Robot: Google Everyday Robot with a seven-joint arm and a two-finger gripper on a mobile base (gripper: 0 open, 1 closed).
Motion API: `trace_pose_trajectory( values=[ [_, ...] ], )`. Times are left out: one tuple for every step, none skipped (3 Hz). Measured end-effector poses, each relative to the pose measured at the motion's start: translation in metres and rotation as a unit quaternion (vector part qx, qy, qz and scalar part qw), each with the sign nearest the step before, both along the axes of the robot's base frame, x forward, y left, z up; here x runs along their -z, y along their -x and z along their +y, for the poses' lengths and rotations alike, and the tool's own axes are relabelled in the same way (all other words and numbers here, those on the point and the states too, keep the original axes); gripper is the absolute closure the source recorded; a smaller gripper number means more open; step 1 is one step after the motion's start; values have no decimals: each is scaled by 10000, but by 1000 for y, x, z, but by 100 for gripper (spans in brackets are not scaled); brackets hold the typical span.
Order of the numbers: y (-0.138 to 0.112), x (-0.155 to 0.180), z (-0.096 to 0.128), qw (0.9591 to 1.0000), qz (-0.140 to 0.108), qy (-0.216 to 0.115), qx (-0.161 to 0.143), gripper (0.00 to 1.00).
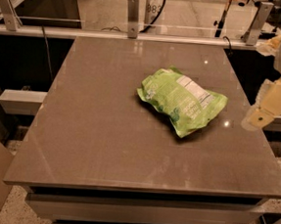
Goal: Pick green rice chip bag
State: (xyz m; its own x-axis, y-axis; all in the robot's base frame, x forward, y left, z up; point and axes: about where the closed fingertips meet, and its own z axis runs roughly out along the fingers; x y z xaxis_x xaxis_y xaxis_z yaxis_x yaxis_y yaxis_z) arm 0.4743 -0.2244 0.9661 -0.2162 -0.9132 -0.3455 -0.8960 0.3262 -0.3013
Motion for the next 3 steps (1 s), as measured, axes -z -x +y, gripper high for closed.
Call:
trace_pose_trajectory(
  values=[
    [-4,1,1,10000,-44,-33,-2,0],
    [-16,11,0,9996,53,-272,-12,0],
    [-37,21,0,9970,107,-763,-23,0]
  ],
)
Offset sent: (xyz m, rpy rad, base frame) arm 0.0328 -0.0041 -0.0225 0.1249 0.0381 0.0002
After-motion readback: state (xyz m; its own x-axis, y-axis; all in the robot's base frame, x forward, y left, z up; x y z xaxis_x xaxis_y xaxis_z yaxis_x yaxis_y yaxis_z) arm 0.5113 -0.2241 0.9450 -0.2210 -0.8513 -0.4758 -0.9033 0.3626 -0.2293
